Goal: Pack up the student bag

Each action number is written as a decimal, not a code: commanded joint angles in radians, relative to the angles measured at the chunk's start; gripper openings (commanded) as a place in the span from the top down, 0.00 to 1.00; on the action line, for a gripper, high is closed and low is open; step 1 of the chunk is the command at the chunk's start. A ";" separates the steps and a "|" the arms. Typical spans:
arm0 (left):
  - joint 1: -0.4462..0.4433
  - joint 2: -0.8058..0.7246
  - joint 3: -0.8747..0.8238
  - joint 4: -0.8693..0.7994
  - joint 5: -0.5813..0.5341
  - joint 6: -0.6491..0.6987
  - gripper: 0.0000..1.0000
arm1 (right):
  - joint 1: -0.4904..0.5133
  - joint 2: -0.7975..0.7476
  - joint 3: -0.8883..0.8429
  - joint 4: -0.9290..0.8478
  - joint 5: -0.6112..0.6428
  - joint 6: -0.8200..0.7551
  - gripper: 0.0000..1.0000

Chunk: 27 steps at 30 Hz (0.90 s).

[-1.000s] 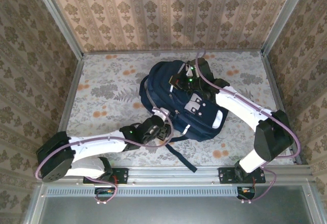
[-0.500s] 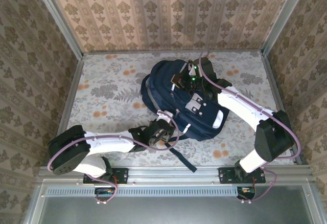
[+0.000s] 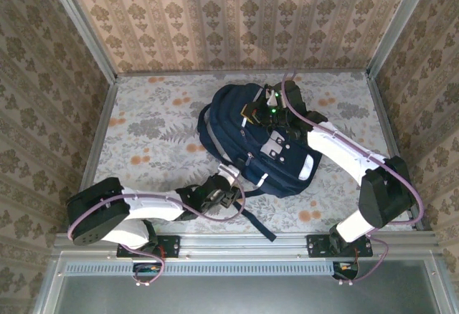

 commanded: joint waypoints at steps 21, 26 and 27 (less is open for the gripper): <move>0.036 0.258 0.009 0.436 -0.039 0.187 0.55 | -0.013 -0.047 -0.028 0.111 -0.032 0.049 1.00; 0.069 0.249 0.018 0.437 -0.006 0.180 0.57 | -0.008 -0.041 -0.028 0.115 -0.041 0.049 1.00; 0.073 0.249 0.023 0.435 0.002 0.180 0.58 | -0.008 -0.040 -0.028 0.115 -0.043 0.049 1.00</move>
